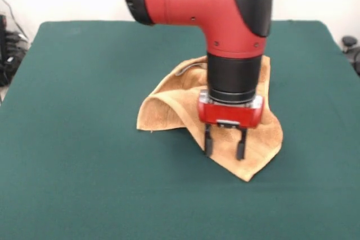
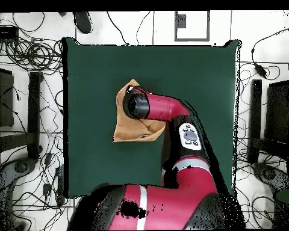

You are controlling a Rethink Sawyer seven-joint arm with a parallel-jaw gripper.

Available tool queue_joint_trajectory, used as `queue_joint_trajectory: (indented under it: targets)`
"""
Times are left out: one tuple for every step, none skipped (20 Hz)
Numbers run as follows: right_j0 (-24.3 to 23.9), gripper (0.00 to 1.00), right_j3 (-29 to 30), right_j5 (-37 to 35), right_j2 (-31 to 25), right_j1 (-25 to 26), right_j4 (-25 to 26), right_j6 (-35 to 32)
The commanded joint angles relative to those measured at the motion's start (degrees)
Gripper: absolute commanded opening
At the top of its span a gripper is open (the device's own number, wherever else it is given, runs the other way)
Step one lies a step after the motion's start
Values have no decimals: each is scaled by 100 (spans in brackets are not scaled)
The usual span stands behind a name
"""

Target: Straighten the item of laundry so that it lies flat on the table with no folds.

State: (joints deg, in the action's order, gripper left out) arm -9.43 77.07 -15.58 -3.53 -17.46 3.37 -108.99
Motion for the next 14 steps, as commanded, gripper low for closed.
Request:
queue_joint_trajectory:
  targets:
    - [-164, 100, 762, 246, -384, -211, 313, -387]
    - [-198, 100, 781, 299, -404, -188, 347, -365]
    - [-233, 100, 773, 309, -421, -168, 382, -324]
    - [-265, 100, 761, 326, -452, -141, 407, -303]
    - [-280, 100, 728, 316, -468, -120, 424, -289]
    - [-295, 100, 696, 306, -484, -98, 441, -276]
    - [-321, 100, 681, 307, -505, -92, 475, -250]
    - [-335, 100, 669, 299, -519, -82, 487, -248]
    - [-353, 100, 667, 284, -532, -88, 505, -229]
    - [-350, 100, 664, 261, -514, -101, 520, -227]
    - [-377, 100, 676, 262, -529, -108, 546, -213]
    - [-403, 100, 687, 264, -545, -115, 572, -199]
    - [-404, 100, 719, 284, -525, -125, 611, -207]
    - [-414, 100, 731, 303, -512, -122, 651, -215]
